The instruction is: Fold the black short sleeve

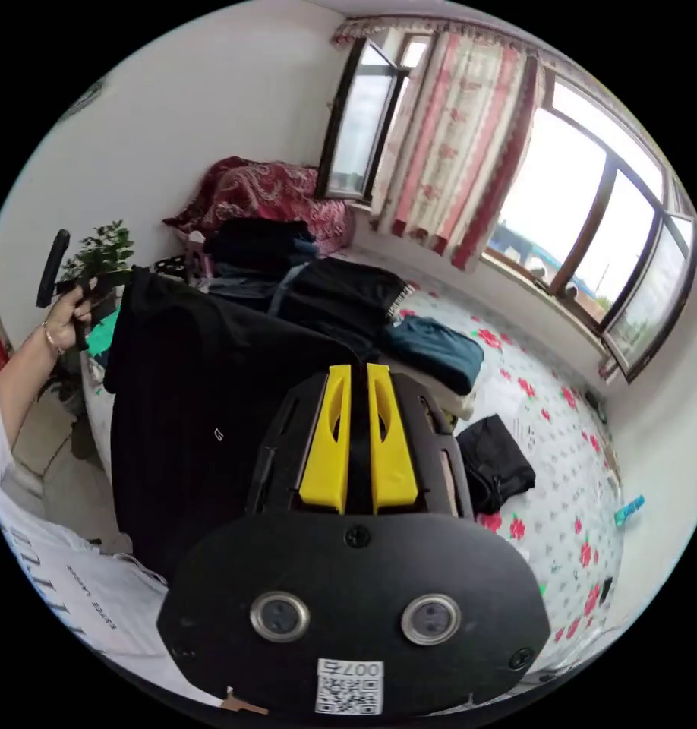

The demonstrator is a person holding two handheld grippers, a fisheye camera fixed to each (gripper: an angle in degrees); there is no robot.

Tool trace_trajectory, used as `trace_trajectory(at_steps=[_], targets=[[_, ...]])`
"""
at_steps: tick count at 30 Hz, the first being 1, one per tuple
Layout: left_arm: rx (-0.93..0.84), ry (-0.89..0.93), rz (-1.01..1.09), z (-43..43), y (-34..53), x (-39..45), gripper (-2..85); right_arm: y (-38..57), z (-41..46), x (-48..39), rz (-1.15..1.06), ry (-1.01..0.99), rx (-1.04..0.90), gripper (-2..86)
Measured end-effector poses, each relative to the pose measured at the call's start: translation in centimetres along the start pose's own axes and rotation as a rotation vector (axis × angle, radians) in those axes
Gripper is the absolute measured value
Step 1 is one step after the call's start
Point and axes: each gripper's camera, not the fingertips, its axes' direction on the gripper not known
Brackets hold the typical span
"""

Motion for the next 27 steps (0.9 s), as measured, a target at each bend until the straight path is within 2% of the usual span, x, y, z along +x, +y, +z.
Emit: trace_trajectory(at_steps=[1,3,6,8,10,13,17,18,19,20,21,24,27], targets=[[-0.062,-0.029,-0.051,2.6,-0.5,-1.6,8.8,0.5,2.4,0.5,0.064,-0.003,-0.101,0.6],[-0.104,-0.071,-0.086,4.7,0.4,-3.6,9.0,3.6,3.7,0.5,0.126,-0.056,-0.096,0.7],[-0.155,-0.057,-0.023,6.5,5.1,-5.5,8.9,12.2,5.4,-1.1,0.16,-0.203,-0.123,1.5],[-0.251,-0.059,0.014,7.6,9.7,-6.3,8.7,18.3,6.9,-2.5,0.204,-0.296,-0.239,1.9],[-0.432,0.017,0.031,9.0,16.5,-6.6,9.1,25.9,7.9,-4.7,0.301,-0.352,-0.389,2.4],[-0.606,0.094,0.04,9.6,22.9,-5.4,9.6,31.2,7.4,-7.2,0.416,-0.412,-0.453,3.2],[-0.717,0.107,0.125,11.1,26.0,-2.5,8.3,31.9,8.3,-10.6,0.416,-0.487,-0.457,4.2],[-0.756,0.067,0.164,12.2,26.3,-1.7,4.0,31.5,9.3,-11.9,0.38,-0.476,-0.49,4.4],[-0.722,-0.002,0.228,12.4,25.8,-1.0,1.3,31.1,10.4,-12.9,0.356,-0.452,-0.529,3.9],[-0.725,0.007,0.271,12.8,25.6,-0.6,0.7,30.8,10.8,-13.2,0.356,-0.423,-0.553,3.7],[-0.757,0.032,0.33,13.7,24.8,-0.1,-0.1,30.2,11.2,-13.4,0.347,-0.293,-0.594,2.3],[-0.713,0.092,0.396,15.4,21.7,0.2,-0.7,27.9,11.7,-12.6,0.298,-0.364,-0.539,0.6],[-0.609,0.109,0.389,17.5,17.0,-0.4,-0.6,24.2,11.1,-9.8,0.343,-0.288,-0.405,0.1]])
